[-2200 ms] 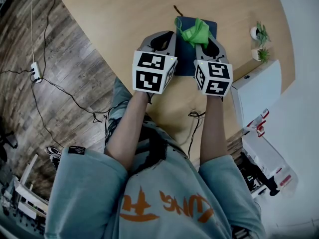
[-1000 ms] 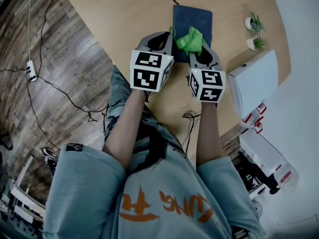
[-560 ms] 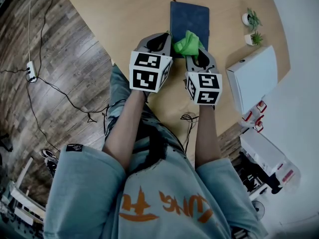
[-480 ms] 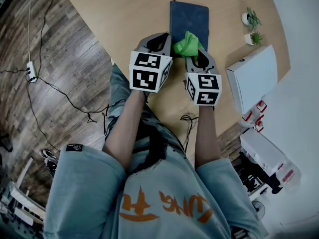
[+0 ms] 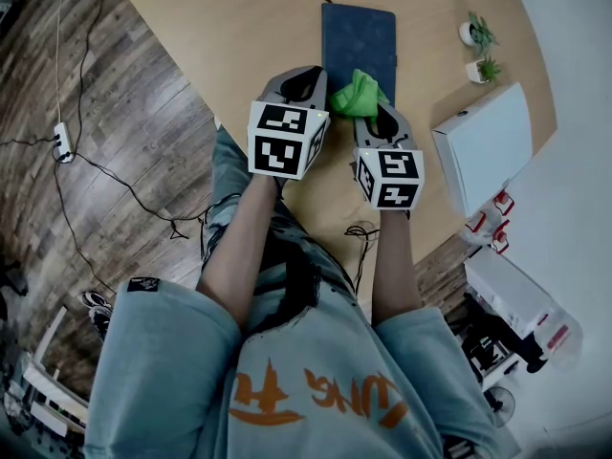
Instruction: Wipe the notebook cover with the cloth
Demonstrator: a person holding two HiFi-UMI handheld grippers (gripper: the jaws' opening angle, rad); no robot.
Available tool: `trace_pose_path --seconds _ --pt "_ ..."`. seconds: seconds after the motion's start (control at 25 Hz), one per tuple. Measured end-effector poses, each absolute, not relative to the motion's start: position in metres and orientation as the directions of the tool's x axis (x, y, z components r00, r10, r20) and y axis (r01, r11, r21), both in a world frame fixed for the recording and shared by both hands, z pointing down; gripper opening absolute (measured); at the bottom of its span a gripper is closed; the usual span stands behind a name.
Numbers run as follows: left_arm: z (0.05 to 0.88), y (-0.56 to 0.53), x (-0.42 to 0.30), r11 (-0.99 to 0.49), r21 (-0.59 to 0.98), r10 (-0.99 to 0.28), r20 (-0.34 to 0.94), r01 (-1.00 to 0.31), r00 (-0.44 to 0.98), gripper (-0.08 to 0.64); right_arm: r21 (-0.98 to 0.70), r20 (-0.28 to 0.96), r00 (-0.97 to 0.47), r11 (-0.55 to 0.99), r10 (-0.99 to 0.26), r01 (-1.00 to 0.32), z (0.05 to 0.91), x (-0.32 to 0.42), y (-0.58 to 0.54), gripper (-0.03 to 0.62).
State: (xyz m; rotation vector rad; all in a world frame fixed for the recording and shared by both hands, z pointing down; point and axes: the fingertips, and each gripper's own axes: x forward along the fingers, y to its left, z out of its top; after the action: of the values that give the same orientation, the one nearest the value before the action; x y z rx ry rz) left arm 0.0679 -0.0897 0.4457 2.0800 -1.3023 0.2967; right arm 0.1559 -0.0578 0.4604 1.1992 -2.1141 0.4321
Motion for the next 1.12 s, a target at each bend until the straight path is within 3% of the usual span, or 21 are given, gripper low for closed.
trace_pose_path --seconds 0.52,1.12 --pt "0.442 -0.110 0.063 -0.339 0.365 -0.684 0.537 -0.867 0.494 0.015 -0.053 0.583 -0.358 0.406 -0.729 -0.912 0.413 0.174 -0.105 0.066" --pt "0.433 -0.170 0.073 -0.387 0.352 -0.664 0.536 -0.852 0.522 0.015 -0.014 0.541 -0.364 0.424 -0.758 -0.905 0.397 0.175 -0.208 0.066"
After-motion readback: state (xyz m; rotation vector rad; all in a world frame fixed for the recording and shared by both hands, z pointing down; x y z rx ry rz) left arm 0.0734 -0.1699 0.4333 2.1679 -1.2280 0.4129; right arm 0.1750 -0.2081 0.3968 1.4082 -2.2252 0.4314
